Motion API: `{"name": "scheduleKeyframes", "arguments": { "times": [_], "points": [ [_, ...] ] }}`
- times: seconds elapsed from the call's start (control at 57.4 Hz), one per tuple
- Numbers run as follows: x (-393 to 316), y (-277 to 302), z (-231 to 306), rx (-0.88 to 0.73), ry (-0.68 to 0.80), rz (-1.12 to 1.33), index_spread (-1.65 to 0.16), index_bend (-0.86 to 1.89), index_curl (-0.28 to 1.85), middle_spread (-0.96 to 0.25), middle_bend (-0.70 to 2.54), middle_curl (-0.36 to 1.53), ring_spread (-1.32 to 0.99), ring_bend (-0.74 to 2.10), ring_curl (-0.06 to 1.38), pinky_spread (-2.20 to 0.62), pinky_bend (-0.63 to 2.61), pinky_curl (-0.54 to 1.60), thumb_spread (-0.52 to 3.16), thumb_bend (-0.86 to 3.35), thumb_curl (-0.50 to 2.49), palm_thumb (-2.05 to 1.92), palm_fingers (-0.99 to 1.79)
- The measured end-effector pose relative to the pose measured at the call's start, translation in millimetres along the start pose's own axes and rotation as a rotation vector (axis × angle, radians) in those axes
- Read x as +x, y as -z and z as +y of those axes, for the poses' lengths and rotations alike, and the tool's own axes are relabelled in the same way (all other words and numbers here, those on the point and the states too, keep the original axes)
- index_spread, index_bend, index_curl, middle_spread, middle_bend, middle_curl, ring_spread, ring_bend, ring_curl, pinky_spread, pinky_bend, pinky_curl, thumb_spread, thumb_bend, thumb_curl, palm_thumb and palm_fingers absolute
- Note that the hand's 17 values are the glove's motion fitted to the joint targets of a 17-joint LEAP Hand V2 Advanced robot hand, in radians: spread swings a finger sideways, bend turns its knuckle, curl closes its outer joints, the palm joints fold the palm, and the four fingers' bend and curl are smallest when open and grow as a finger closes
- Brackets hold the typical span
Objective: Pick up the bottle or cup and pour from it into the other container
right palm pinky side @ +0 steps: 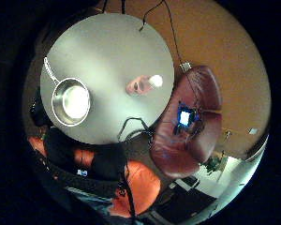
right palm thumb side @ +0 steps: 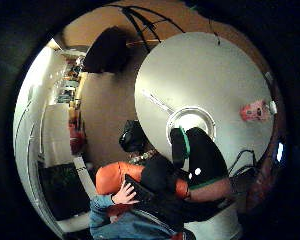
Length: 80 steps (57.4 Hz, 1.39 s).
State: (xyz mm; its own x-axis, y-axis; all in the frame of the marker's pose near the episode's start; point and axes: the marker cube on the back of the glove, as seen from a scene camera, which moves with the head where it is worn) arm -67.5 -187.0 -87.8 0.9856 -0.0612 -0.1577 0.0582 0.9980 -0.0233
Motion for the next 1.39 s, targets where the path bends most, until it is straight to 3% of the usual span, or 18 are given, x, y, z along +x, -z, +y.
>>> {"name": "scheduleKeyframes", "arguments": {
  "times": [0.244, 0.418, 1.01, 1.393],
  "points": [
    [-20, -3, -25, 0.022, 0.075, 0.033, -0.43, 0.17, 0.3, -0.14, 0.17, 0.26, -0.07, 0.28, 0.26, 0.22, 0.39, 0.33, 1.15, -0.02, 0.36, 0.65, 0.11],
    [-5, 0, -24, -0.001, 0.033, 0.028, -0.43, 0.17, 0.31, -0.15, 0.17, 0.26, -0.07, 0.28, 0.27, 0.22, 0.39, 0.34, 1.15, -0.02, 0.37, 0.65, 0.11],
    [110, 13, -5, 0.001, -0.016, 0.031, -0.43, 0.16, 0.31, -0.16, 0.17, 0.27, -0.07, 0.28, 0.28, 0.22, 0.37, 0.34, 1.13, -0.02, 0.36, 0.64, 0.12],
    [200, -7, 14, -0.001, -0.062, -0.05, -0.43, 0.16, 0.28, -0.16, 0.18, 0.27, -0.07, 0.29, 0.29, 0.22, 0.4, 0.35, 1.07, -0.03, 0.35, 0.58, 0.09]
  ]
}}
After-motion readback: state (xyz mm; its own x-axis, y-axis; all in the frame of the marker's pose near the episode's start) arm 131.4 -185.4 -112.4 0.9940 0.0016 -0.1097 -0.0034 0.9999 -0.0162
